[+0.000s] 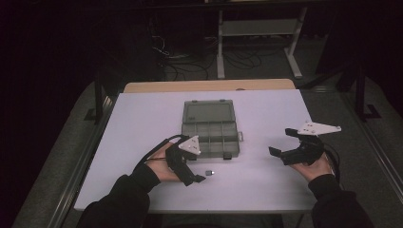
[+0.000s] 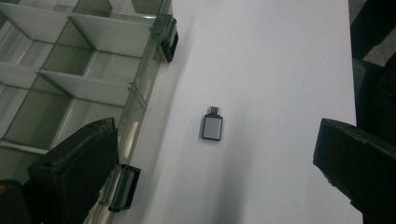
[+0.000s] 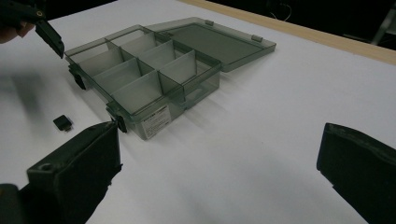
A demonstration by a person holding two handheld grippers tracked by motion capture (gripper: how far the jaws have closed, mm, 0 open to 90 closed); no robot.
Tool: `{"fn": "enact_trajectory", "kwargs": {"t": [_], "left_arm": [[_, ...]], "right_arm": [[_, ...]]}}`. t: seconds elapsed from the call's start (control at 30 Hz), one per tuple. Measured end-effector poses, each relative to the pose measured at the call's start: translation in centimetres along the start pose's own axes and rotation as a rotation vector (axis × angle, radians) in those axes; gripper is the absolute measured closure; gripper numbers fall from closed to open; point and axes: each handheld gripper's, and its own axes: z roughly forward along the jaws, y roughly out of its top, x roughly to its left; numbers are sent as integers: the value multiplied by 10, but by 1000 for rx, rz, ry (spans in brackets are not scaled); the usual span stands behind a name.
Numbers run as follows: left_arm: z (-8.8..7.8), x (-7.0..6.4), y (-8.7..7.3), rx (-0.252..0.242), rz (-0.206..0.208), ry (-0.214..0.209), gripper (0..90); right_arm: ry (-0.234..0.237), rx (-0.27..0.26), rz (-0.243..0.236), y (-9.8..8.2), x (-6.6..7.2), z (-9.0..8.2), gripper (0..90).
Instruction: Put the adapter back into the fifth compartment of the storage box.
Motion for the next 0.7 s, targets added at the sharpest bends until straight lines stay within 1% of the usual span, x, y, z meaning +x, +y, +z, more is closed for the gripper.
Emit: {"fn": "enact_trajectory", "kwargs": {"t": [0.43,0.53,0.7], "left_arm": [[19,-6,5,47,28,-20,16],[23,-6,5,55,36,-23,33],[29,-7,5,63,38,-32,59]], "right_arm": [[6,9,-3,0,0,1,0],[5,6,-3,0,0,0,0],[5,6,-3,0,0,0,0]]}}
